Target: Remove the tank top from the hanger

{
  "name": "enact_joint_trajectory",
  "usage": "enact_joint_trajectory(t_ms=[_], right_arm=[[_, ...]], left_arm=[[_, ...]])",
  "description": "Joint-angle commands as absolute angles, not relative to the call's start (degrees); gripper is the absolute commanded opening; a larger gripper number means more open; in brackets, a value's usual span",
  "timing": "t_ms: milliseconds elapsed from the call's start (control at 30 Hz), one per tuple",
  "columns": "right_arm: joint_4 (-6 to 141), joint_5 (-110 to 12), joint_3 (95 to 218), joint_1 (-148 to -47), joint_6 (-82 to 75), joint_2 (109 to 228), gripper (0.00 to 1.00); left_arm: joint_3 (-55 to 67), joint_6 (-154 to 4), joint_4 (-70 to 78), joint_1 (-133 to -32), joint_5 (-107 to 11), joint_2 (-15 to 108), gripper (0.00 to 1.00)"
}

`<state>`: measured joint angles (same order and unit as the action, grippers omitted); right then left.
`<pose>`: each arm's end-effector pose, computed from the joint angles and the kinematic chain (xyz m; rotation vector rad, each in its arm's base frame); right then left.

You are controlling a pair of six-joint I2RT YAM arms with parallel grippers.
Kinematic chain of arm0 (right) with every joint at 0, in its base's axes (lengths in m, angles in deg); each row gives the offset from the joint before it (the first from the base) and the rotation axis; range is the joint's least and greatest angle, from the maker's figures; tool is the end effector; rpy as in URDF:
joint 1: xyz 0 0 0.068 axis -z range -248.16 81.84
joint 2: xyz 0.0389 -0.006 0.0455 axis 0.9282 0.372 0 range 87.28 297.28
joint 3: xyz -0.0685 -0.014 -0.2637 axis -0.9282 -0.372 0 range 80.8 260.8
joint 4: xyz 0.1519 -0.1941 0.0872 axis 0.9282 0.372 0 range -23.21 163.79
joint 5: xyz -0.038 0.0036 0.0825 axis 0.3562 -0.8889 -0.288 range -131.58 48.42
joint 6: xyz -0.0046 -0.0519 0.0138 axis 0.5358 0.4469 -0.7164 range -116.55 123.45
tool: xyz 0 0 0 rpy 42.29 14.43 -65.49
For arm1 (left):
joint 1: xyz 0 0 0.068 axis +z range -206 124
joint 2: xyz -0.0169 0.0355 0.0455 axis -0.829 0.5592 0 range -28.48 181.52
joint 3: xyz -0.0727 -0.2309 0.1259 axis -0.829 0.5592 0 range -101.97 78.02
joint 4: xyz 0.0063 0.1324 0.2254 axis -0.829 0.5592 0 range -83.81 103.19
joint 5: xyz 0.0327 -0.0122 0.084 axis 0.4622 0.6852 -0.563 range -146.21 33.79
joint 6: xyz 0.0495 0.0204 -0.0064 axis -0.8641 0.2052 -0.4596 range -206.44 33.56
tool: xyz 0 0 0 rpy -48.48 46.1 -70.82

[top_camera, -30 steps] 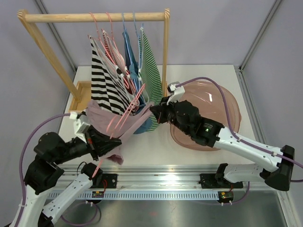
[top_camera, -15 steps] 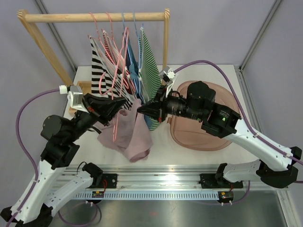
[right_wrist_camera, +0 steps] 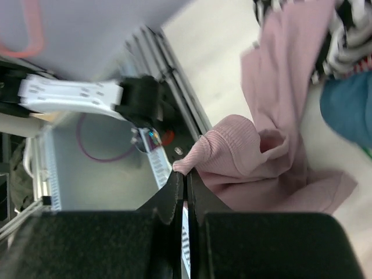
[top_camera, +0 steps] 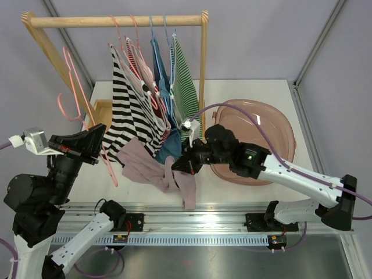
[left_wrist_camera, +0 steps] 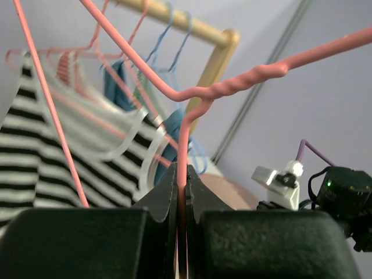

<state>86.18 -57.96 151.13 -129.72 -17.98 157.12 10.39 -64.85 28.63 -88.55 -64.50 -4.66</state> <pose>0.1225 0.2472 0.3883 -0.9154 1.8822 1.2101 0.0157 -0.0041 0.4730 -0.0124 1.2344 -0.7394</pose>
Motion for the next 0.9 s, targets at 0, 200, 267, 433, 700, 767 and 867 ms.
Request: enact_joint_trajectory(t_ms=[0,200,267,433,700,767,867], right_arm=[[81.73,-49.5,147.43,-131.26,-20.89,160.31,0.0],[78.92,-44.65,144.44,-132.41,-23.61,165.85,0.87],[79.09,-43.69,143.65,-132.67,-23.88,165.33,1.0],[80.06,-39.73,140.05,-132.58,-24.41,160.24,1.0],[80.76,-37.53,135.65,-132.58,-25.29,151.0,0.99],[81.11,-37.1,135.47,-132.58,-25.12,150.3,0.99],[81.46,-37.09,135.38,-132.58,-24.32,150.12,0.99]], left_arm=[[7.37,-62.01,43.79,-88.69,-71.77,-0.89,0.0],[3.15,-60.77,51.1,-88.69,-72.3,5.17,0.0],[2.27,-60.69,51.72,-88.69,-71.51,7.11,0.0],[1.21,-59.37,50.93,-88.08,-68.88,12.99,0.0],[-5.47,-57.08,46.81,-69.47,-48.59,21.88,0.0],[-7.39,-57.34,46.1,-63.75,-41.82,25.29,0.0],[-12.23,-57.61,44.69,-56.98,-30.66,30.65,0.0]])
